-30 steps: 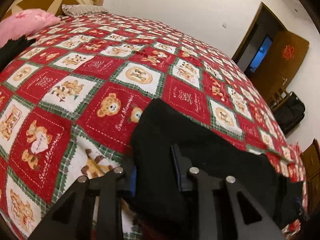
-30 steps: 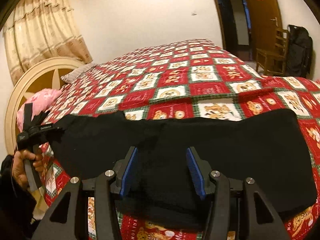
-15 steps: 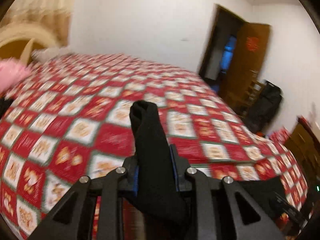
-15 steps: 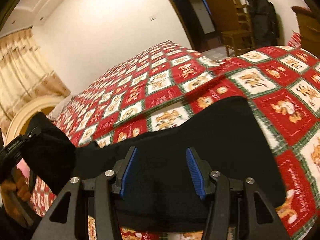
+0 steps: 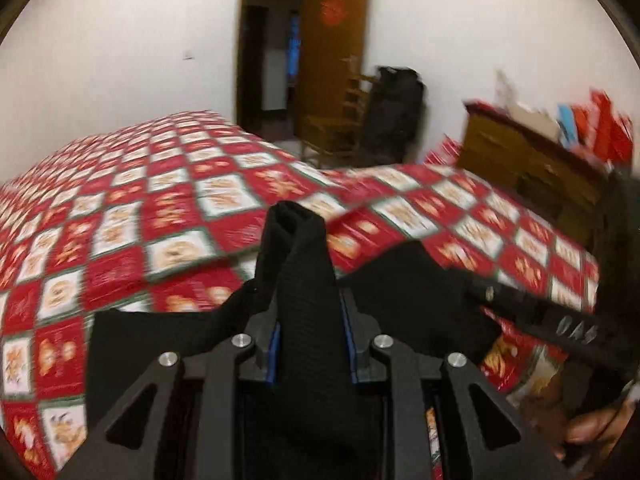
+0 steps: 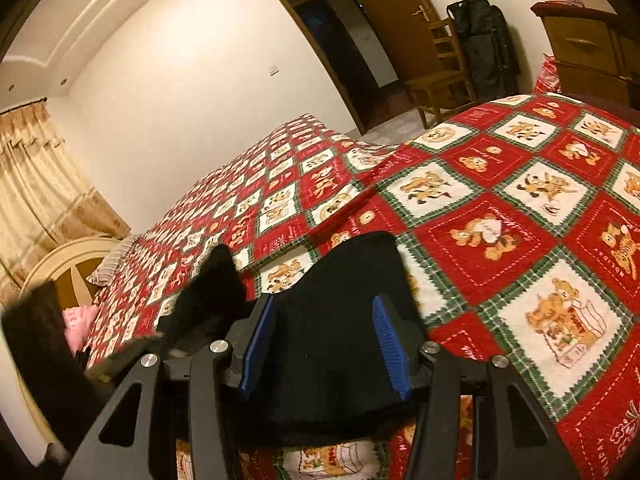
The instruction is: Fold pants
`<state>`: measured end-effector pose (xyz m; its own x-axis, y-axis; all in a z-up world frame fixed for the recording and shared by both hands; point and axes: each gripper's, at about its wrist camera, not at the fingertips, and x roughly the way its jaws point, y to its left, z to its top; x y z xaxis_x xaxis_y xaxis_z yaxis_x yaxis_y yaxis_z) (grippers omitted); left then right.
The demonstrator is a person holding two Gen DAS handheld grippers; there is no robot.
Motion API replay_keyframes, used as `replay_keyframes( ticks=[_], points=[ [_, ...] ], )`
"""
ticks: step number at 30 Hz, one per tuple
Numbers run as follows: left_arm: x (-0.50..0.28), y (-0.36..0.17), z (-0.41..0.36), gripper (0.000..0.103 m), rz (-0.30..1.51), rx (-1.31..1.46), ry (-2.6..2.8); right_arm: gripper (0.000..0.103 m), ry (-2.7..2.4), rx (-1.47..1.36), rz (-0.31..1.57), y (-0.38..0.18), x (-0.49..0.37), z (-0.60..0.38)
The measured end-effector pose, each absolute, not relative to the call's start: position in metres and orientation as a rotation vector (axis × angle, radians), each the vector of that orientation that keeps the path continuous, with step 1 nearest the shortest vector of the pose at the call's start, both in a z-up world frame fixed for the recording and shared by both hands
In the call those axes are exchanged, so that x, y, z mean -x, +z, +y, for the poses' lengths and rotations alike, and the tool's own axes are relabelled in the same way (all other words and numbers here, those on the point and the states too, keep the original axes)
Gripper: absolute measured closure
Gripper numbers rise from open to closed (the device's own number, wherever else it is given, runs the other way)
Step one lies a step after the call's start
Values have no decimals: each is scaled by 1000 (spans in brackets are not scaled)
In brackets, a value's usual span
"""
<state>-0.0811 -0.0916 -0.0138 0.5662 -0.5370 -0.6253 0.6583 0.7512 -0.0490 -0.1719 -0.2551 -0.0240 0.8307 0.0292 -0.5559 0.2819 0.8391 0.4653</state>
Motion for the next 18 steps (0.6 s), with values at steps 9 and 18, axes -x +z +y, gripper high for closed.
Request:
replay_keyframes(
  ticks=[9, 18],
  points=[
    [85, -41, -109, 65, 732, -320, -743, 51, -105, -608, 586, -26, 170, -257],
    [87, 9, -53, 19, 737, -212, -851, 51, -17, -697, 561, -14, 170, -263]
  ],
)
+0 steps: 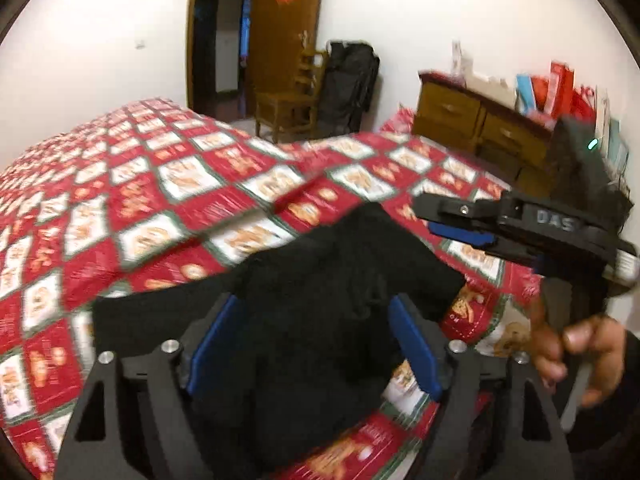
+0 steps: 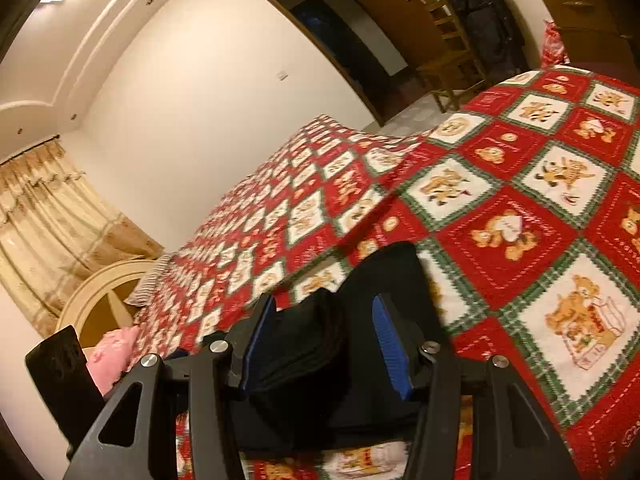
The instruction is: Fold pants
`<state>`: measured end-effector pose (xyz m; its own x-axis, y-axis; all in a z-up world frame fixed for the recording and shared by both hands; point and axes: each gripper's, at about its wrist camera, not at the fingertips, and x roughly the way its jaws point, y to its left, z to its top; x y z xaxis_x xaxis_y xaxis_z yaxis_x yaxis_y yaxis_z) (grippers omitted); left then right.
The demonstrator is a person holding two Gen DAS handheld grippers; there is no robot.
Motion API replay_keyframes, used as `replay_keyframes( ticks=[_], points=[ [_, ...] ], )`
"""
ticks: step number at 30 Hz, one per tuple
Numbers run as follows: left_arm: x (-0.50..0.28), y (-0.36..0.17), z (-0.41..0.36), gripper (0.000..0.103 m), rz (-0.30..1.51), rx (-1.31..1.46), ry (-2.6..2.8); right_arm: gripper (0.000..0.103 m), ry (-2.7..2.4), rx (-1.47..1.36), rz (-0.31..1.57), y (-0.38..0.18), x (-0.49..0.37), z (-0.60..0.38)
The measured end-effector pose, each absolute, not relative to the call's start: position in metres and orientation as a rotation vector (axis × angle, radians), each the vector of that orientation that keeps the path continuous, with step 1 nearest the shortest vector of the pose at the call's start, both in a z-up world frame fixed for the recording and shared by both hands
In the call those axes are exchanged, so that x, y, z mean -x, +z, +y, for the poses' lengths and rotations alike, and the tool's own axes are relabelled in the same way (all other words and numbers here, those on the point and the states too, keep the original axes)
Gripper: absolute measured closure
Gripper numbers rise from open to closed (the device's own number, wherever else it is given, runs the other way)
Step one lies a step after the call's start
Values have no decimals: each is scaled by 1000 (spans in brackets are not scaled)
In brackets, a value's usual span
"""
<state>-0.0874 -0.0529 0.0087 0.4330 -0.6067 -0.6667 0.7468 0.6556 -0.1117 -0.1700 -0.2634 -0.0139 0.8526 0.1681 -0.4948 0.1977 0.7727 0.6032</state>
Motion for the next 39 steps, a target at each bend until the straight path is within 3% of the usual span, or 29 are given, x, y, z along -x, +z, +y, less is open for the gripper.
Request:
replay_keyframes(
  ticks=[4, 9, 11, 21, 22, 23, 25, 29, 39],
  points=[
    [68, 22, -4, 17, 677, -159, -665, 51, 10, -684, 654, -29, 155, -240],
    [29, 5, 37, 17, 750, -77, -377, 49, 13, -684, 754, -43, 139, -224],
    [20, -5, 47, 17, 785, -46, -320, 37, 23, -704, 791, -49, 133, -224],
    [8, -24, 68, 17, 860, 44, -273, 37, 57, -601, 912, -64, 112, -194],
    [9, -25, 67, 17, 862, 47, -273, 46, 44, -546, 906, -63, 113, -187],
    [9, -26, 65, 17, 864, 48, -271, 65, 31, -494, 913, -63, 113, -183],
    [7, -28, 70, 17, 871, 45, -263, 75, 9, -448, 917, -64, 114, -182],
    [8, -29, 73, 17, 875, 50, -253, 82, 26, -408, 909, -61, 117, -183],
    [8, -14, 71, 17, 824, 23, -220, 83, 74, -165, 730, 5, 139, -203]
  ],
)
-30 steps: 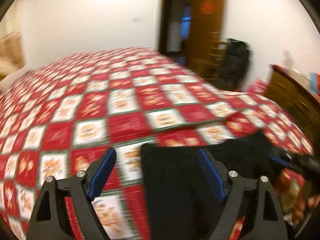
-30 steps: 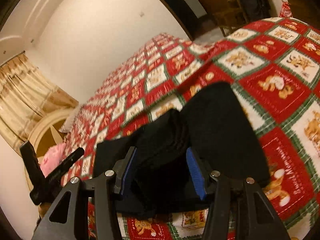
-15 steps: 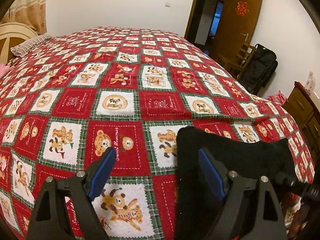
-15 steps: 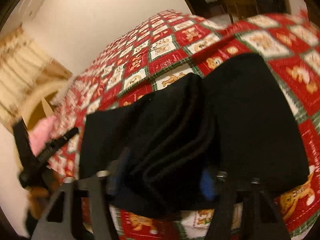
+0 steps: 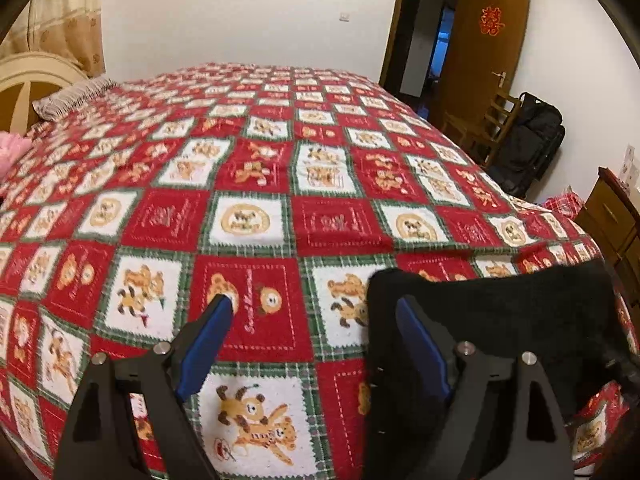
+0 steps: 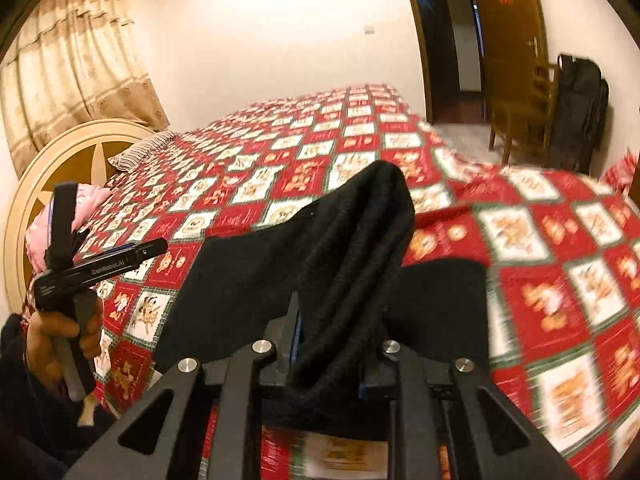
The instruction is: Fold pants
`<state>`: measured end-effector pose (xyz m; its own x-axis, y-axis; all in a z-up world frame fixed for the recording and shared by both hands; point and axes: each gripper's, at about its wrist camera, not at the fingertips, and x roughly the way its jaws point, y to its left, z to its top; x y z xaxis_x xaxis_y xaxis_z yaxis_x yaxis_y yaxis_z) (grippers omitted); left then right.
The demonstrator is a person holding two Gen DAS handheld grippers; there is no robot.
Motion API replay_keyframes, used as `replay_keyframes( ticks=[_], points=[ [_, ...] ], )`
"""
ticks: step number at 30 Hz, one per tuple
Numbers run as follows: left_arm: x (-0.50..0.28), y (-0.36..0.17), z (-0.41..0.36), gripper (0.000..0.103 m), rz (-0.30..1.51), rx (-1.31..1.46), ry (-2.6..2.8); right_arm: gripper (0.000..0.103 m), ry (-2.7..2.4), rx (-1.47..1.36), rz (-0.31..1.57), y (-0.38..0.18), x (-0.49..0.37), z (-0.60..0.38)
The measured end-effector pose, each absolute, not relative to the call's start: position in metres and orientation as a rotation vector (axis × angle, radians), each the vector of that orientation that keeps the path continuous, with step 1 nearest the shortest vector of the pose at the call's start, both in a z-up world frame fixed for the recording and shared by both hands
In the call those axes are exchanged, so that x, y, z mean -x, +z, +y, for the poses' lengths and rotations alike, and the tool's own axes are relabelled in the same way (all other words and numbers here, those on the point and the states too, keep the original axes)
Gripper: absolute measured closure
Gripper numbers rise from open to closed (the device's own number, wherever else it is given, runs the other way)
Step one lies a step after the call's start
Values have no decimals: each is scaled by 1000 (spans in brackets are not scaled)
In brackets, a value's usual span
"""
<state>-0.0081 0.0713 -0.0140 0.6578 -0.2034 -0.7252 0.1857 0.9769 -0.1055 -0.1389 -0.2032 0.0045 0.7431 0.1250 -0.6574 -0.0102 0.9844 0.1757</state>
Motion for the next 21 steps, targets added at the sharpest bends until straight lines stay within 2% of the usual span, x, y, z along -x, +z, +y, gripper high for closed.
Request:
replay_keyframes(
  ticks=[7, 9, 12, 16, 21],
  points=[
    [6, -17, 54, 17, 828, -5, -232, 83, -10, -203, 823, -40, 141, -245],
    [8, -19, 43, 17, 829, -20, -246, 82, 4, -233, 794, -44, 144, -249],
    [11, -24, 21, 17, 829, -48, -290, 79, 42, -297, 793, -44, 149, -260],
    [13, -37, -8, 17, 826, -126, -304, 66, 5, -349, 777, -32, 177, -282],
    [14, -49, -18, 16, 828, -199, -285, 66, -177, -293, 690, -6, 215, -294]
  ],
)
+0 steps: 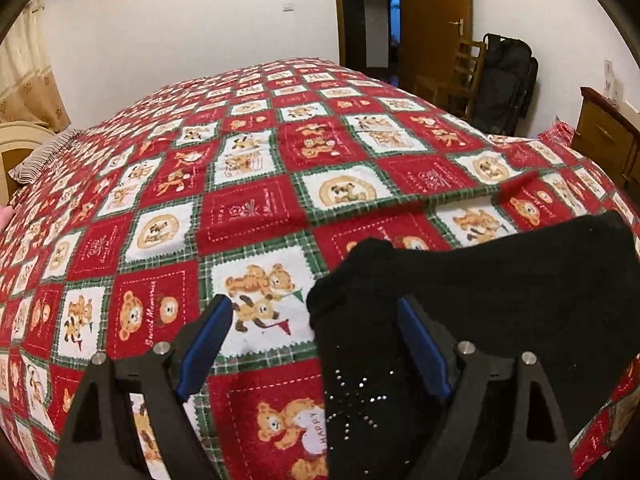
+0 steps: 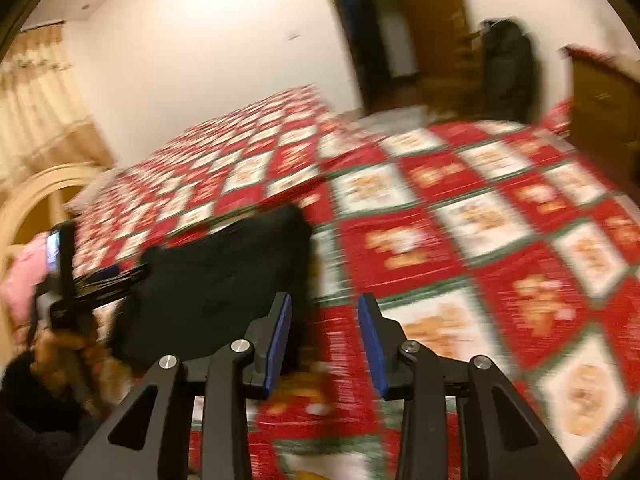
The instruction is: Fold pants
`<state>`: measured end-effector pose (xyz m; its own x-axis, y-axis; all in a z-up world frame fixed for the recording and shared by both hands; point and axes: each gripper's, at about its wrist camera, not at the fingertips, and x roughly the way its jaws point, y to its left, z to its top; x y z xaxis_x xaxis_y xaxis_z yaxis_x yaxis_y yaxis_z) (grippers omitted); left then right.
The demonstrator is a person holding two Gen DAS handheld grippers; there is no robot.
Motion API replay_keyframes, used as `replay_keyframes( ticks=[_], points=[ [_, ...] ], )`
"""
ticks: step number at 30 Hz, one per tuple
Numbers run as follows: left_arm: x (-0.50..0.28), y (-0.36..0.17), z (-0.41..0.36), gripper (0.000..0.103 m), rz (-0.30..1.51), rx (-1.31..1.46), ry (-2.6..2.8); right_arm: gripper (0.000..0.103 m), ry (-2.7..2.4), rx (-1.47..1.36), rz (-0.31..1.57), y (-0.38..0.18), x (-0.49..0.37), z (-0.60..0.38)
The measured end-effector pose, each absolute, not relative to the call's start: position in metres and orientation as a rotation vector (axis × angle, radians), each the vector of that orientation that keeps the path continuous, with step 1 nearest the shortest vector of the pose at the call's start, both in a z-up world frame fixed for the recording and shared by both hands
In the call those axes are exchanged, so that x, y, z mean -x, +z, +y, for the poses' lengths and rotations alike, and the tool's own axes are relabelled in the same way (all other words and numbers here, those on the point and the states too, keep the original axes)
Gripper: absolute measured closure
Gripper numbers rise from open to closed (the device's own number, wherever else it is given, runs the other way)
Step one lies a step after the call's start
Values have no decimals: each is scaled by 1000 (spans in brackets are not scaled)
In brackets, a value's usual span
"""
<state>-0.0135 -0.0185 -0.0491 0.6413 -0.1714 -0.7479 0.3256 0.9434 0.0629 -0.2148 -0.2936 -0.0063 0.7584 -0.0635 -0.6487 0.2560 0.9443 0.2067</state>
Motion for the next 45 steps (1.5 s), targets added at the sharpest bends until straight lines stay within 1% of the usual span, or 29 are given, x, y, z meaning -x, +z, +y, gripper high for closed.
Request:
replay_keyframes(
  ticks=[3, 8, 10, 11, 13, 16, 19, 21, 24, 27, 30, 34, 39, 41, 45],
  points=[
    [11, -49, -15, 16, 851, -168, -284, 66, -72, -277, 671, 0, 208, -269],
    [18, -36, -21, 16, 816, -189, -267, 66, 17, -74, 681, -4, 185, -219],
    [23, -34, -26, 16, 781, -226, -257, 67, -17, -62, 735, -20, 178, -222],
    [23, -36, -29, 16, 769, -265, -232, 68, -46, -70, 762, -28, 175, -228],
    [19, -47, -30, 16, 782, -306, -200, 70, -57, -102, 744, -30, 181, -240],
    [14, -56, -16, 15, 849, -211, -235, 70, -67, -100, 750, -23, 185, -246],
    [9, -51, 2, 15, 890, -123, -261, 70, -44, -139, 702, -7, 183, -252],
    [8, -43, 9, 15, 876, -100, -240, 70, -43, -158, 682, 0, 172, -257],
    [0, -35, 8, 15, 847, -105, -209, 70, -54, -114, 676, 2, 144, -258],
    [-8, -35, -9, 15, 848, -125, -236, 70, -52, -84, 752, -13, 110, -256],
    [-19, -47, -26, 15, 881, -186, -219, 70, -72, -45, 825, -31, 90, -254],
    [-30, -60, -33, 15, 916, -200, -200, 70, -69, -59, 819, -33, 88, -257],
    [-39, -63, -31, 15, 941, -189, -199, 69, -63, -90, 802, -32, 91, -260],
    [-38, -61, -31, 15, 940, -188, -206, 69, -61, -136, 772, -26, 98, -261],
    [-33, -53, -26, 15, 930, -181, -231, 68, -83, -249, 643, -5, 125, -267]
  ],
)
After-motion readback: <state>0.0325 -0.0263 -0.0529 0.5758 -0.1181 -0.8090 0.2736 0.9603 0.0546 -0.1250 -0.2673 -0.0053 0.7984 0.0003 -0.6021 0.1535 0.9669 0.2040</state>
